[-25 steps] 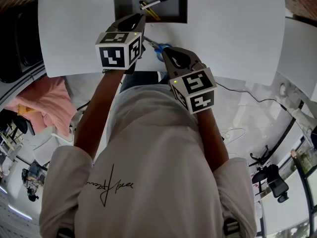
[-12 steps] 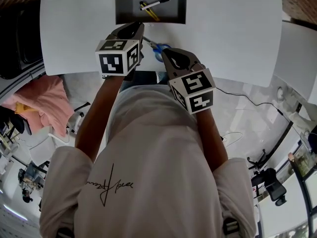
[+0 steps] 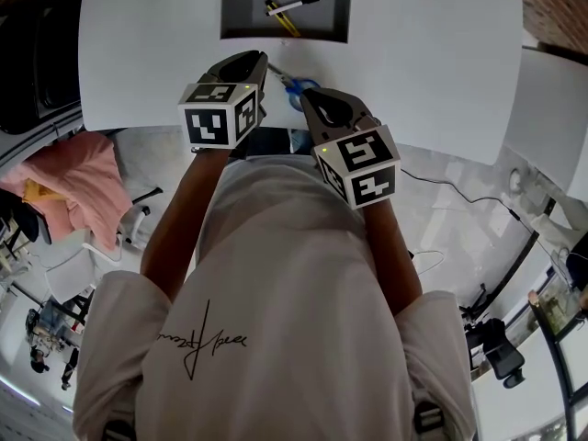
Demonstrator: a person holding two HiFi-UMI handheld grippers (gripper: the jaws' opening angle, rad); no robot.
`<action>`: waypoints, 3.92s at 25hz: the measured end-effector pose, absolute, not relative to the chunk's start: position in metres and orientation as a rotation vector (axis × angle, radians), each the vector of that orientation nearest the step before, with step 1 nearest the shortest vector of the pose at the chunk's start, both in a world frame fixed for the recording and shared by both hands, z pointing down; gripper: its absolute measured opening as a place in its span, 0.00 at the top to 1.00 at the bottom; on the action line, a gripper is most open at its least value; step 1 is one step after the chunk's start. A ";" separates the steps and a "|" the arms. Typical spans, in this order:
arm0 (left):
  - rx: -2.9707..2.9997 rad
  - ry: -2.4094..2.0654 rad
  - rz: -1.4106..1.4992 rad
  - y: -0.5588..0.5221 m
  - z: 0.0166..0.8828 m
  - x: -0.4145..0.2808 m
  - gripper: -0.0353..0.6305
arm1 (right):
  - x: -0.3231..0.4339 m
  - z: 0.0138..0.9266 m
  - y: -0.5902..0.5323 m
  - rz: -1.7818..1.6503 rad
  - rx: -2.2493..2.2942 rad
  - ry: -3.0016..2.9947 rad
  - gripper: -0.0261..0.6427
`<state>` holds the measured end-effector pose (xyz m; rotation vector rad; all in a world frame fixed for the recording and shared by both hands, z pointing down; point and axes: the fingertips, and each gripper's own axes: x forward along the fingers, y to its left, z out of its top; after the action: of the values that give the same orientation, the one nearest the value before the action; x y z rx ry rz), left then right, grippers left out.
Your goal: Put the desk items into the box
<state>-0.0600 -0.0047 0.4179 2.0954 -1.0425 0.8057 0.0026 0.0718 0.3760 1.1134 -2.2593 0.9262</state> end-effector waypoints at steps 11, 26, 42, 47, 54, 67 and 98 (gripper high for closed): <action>2.106 -1.066 0.781 0.015 0.407 -0.071 0.94 | -0.002 0.376 0.074 0.866 1.050 -2.277 0.92; 2.113 -0.998 0.652 0.033 0.387 -0.068 0.94 | 0.000 0.378 0.074 0.811 0.947 -2.275 0.92; 2.105 -1.032 0.617 0.033 0.387 -0.081 0.94 | -0.010 0.388 0.066 0.803 0.876 -2.266 0.92; 2.096 -1.065 0.631 0.035 0.386 -0.089 0.94 | -0.013 0.399 0.067 0.822 0.868 -2.244 0.92; 2.085 -1.080 0.623 0.032 0.385 -0.096 0.94 | -0.015 0.425 0.071 0.811 0.828 -2.181 0.92; 2.072 -1.093 0.594 0.029 0.385 -0.101 0.94 | -0.020 0.467 0.087 0.860 0.764 -2.093 0.92; 2.047 -1.100 0.596 0.031 0.392 -0.106 0.94 | -0.008 0.503 0.098 0.795 0.753 -1.901 0.76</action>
<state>-0.1057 0.0312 0.3919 2.0472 -1.0998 0.5956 -0.0084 0.0980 0.5033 0.7533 -1.9013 0.7947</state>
